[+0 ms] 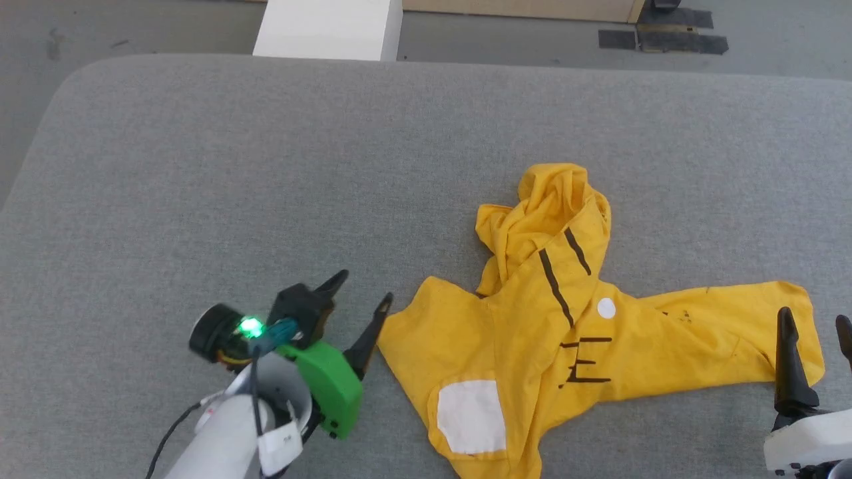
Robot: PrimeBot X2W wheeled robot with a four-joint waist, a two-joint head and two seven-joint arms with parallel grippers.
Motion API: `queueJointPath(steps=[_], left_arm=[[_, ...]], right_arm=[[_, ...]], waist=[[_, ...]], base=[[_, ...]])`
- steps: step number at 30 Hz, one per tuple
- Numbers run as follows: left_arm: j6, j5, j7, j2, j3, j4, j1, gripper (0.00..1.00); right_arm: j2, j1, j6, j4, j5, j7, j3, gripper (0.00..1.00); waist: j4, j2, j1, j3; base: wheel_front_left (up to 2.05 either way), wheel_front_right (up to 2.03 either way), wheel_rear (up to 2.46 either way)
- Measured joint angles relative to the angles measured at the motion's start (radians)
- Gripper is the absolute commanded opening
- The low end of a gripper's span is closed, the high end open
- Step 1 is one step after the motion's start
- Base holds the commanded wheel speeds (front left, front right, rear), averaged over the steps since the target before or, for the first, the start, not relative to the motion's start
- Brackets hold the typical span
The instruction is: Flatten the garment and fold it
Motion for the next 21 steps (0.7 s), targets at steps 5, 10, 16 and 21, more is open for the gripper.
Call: queueJointPath(steps=[5, 10, 16, 21], left_arm=[[-0.002, -0.068, 0.024, 0.048, -0.139, 0.049, -0.114, 1.0], [-0.003, -0.141, 0.056, 0.065, -0.26, 0.129, -0.225, 1.0], [-0.003, -0.247, 0.112, 0.086, -0.398, 0.23, -0.332, 1.0], [-0.003, -0.317, 0.13, 0.104, -0.495, 0.251, -0.402, 0.0]], right_arm=[[0.0, -0.003, 0.0, -0.011, 0.0, 0.016, 0.012, 1.0], [0.0, -0.02, 0.0, -0.024, -0.006, 0.028, 0.026, 1.0], [0.0, -0.028, 0.0, -0.033, -0.006, 0.038, 0.03, 1.0], [0.0, -0.04, 0.0, -0.026, -0.006, 0.038, 0.035, 1.0]], waist=[[-0.005, 0.0, 0.0, 0.033], [-0.017, 0.0, 0.0, 0.07], [-0.044, 0.0, 0.0, 0.115], [-0.064, 0.0, 0.0, 0.126]], base=[[0.0, 0.0, 0.0], [0.0, 0.0, 0.0], [0.0, 0.0, 0.0], [0.0, 0.0, 0.0]])
